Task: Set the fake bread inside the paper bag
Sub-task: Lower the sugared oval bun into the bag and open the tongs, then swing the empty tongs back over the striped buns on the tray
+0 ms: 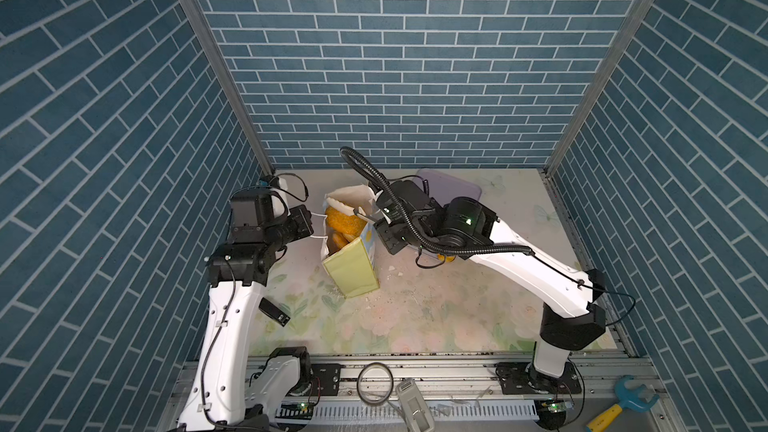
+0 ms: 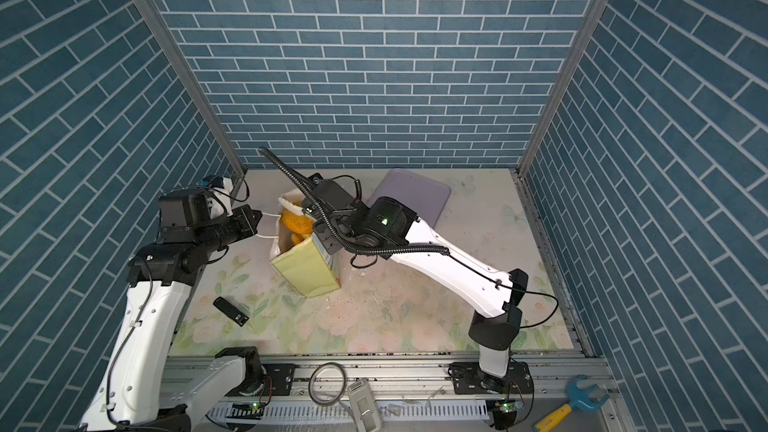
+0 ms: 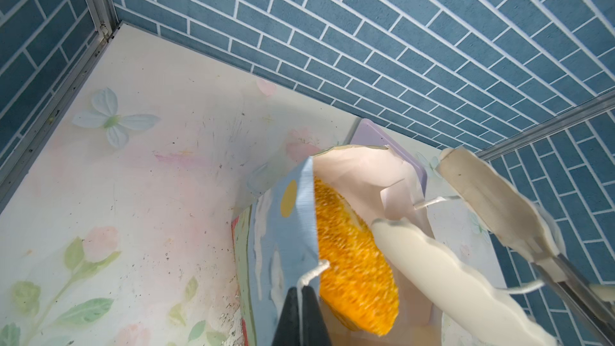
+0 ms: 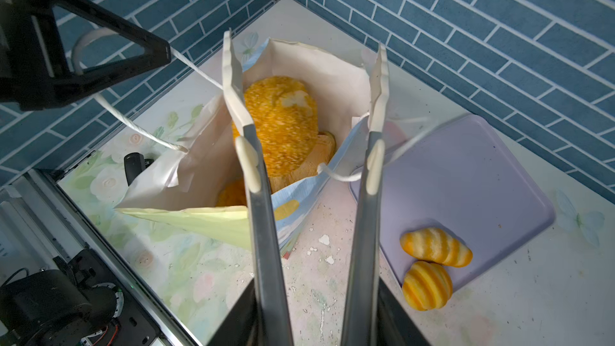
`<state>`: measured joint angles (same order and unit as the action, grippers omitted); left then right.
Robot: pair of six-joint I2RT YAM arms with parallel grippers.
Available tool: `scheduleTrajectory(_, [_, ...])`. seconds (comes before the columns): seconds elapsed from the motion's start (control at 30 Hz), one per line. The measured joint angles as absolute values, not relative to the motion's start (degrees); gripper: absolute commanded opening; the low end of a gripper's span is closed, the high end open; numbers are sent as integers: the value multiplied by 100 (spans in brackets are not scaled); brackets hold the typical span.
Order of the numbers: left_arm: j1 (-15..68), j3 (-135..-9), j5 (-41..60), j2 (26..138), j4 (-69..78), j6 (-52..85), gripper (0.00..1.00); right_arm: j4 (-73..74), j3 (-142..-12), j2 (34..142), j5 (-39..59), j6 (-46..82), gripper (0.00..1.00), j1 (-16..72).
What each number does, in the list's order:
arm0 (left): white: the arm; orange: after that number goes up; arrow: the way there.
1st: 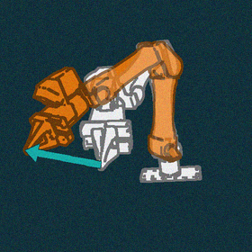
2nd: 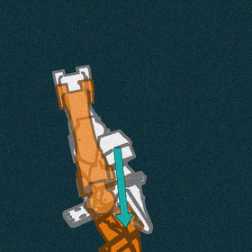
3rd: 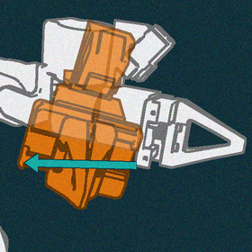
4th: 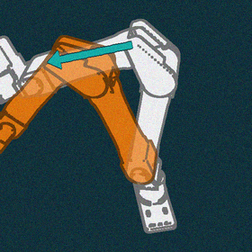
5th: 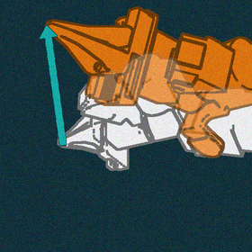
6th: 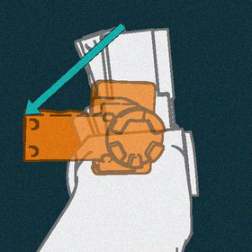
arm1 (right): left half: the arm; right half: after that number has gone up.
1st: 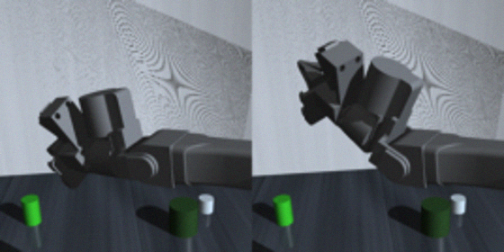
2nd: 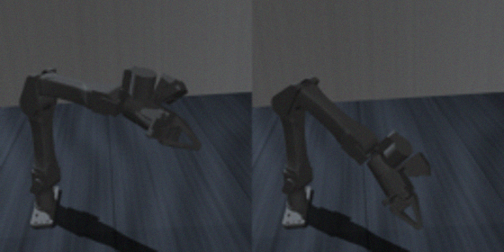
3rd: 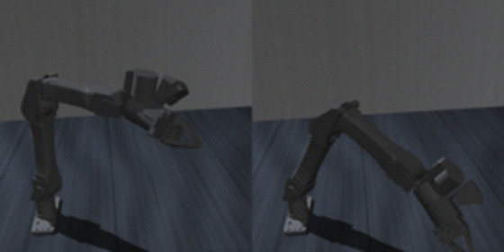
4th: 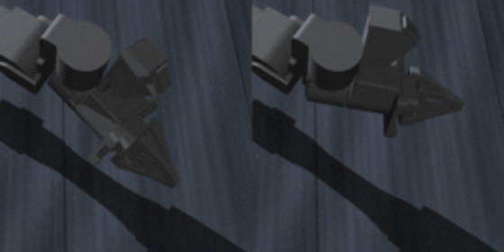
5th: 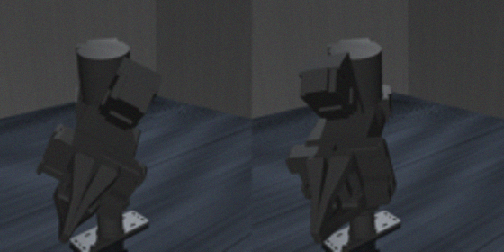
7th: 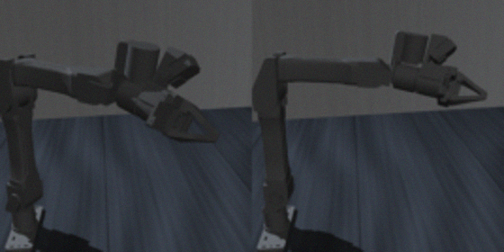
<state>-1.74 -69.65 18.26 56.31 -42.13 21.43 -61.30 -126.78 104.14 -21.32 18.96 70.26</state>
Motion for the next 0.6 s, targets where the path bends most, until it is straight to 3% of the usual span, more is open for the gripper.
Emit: scheduleTrajectory(0.6, [-176,-6681,2110,5592,-3997,2405,5,-5695,-13054,10289,-2003,928,45,6853])
